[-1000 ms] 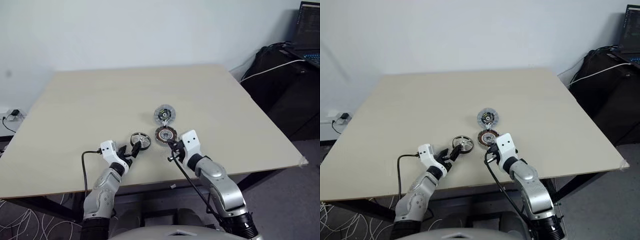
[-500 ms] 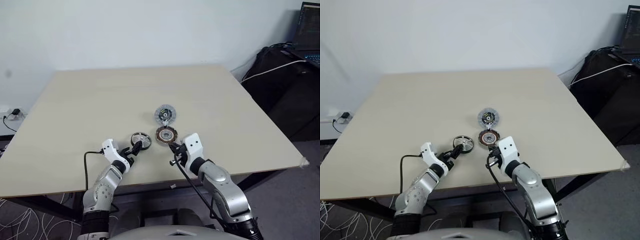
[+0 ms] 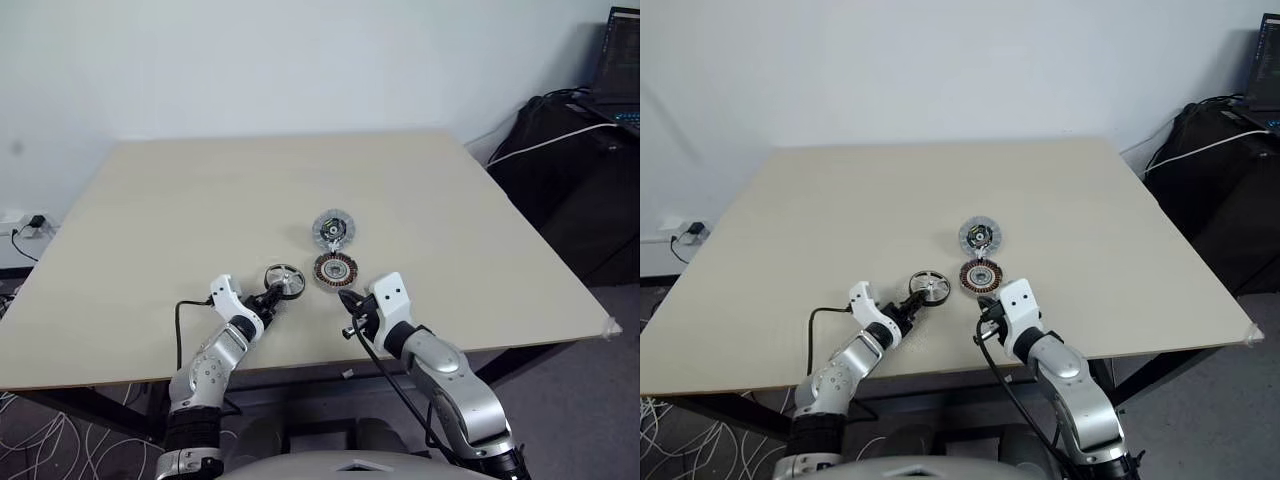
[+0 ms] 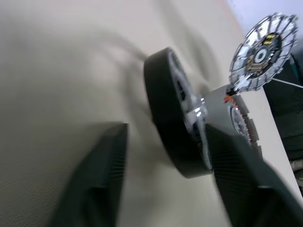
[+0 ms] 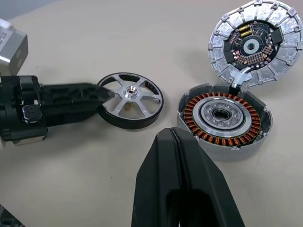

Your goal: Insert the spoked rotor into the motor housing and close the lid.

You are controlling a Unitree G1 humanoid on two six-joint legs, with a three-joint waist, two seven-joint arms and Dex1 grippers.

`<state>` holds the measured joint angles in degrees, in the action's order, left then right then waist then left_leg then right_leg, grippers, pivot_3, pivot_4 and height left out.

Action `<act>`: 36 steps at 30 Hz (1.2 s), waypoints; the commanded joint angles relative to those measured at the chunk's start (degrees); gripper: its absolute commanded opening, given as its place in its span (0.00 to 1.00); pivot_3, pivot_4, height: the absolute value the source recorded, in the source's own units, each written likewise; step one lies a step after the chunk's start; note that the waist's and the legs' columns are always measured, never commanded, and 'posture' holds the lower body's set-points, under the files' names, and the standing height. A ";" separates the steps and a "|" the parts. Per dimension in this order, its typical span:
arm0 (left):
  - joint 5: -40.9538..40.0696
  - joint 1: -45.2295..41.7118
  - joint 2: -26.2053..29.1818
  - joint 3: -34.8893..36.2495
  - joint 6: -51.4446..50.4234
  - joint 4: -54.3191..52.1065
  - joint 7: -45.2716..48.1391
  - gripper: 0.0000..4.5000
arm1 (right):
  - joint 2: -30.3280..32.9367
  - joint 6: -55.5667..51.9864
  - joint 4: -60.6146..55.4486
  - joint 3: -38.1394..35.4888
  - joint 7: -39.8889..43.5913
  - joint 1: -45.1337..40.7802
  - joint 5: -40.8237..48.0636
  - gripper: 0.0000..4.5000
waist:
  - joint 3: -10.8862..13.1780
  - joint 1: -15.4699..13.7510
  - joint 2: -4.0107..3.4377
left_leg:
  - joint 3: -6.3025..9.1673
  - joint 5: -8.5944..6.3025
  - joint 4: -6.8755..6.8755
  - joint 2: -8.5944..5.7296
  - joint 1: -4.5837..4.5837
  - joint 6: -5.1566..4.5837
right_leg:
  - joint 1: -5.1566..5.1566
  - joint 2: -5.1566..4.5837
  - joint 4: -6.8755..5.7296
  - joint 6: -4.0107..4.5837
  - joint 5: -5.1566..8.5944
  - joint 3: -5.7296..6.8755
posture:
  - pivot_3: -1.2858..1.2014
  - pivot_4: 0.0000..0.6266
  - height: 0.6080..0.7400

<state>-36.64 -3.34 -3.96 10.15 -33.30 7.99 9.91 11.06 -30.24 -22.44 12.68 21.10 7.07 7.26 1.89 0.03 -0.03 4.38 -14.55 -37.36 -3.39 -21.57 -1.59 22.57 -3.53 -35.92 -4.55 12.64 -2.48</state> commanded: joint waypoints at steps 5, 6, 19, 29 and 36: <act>-1.17 -2.12 -4.07 -0.85 0.04 0.85 -0.77 0.11 | -0.06 0.76 -2.20 -0.72 -0.53 -0.35 0.78 0.00 | 0.01 -0.20 0.03 | 0.00 0.00 0.00 0.01 0.00 0.00 | 0.01 0.00 0.00 0.00 0.00 0.00 | 0.52 0.00 1.00; -1.38 -2.11 -4.17 -0.68 0.30 1.00 -0.97 0.11 | -0.04 0.81 -2.18 -0.79 -0.57 -0.31 0.77 0.00 | 0.01 -0.20 0.03 | 0.00 0.00 0.00 0.01 0.00 0.01 | 0.00 0.00 -0.01 0.00 -0.01 0.00 | 0.52 0.00 1.00; -10.12 0.86 -6.31 -0.46 2.20 -8.96 -1.00 0.11 | 0.75 0.44 -4.31 -2.28 -0.69 1.86 1.31 0.00 | 0.04 -0.38 0.08 | 0.00 -0.01 0.02 0.01 -0.07 0.01 | 0.06 -0.01 0.02 0.02 0.00 -0.01 | 0.52 0.00 1.00; -11.90 -5.44 -10.30 -5.29 1.31 -5.66 -9.72 0.11 | 0.66 -0.27 -5.27 -1.89 -1.03 3.08 1.67 0.00 | 0.05 -0.75 0.10 | -0.01 0.00 -0.01 0.01 -0.06 0.00 | 0.06 0.01 0.01 0.00 -0.01 -0.02 | 0.52 0.00 1.00; -17.84 -8.23 -13.01 -7.51 0.89 -3.98 -12.60 0.11 | 0.19 -0.71 -6.44 -2.07 -2.43 4.70 1.96 0.00 | 0.07 -0.96 0.13 | -0.01 0.01 -0.01 0.00 -0.07 -0.01 | 0.06 0.01 0.01 0.00 -0.01 -0.01 | 0.52 0.00 1.00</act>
<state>-52.25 -7.78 -3.96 3.47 -32.48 4.96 -2.32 11.47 -30.84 -26.29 10.94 19.12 12.19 8.44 1.96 -0.92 0.10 4.37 -14.55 -37.37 -3.39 -21.64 -1.60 22.62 -3.52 -35.91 -4.56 12.63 -2.49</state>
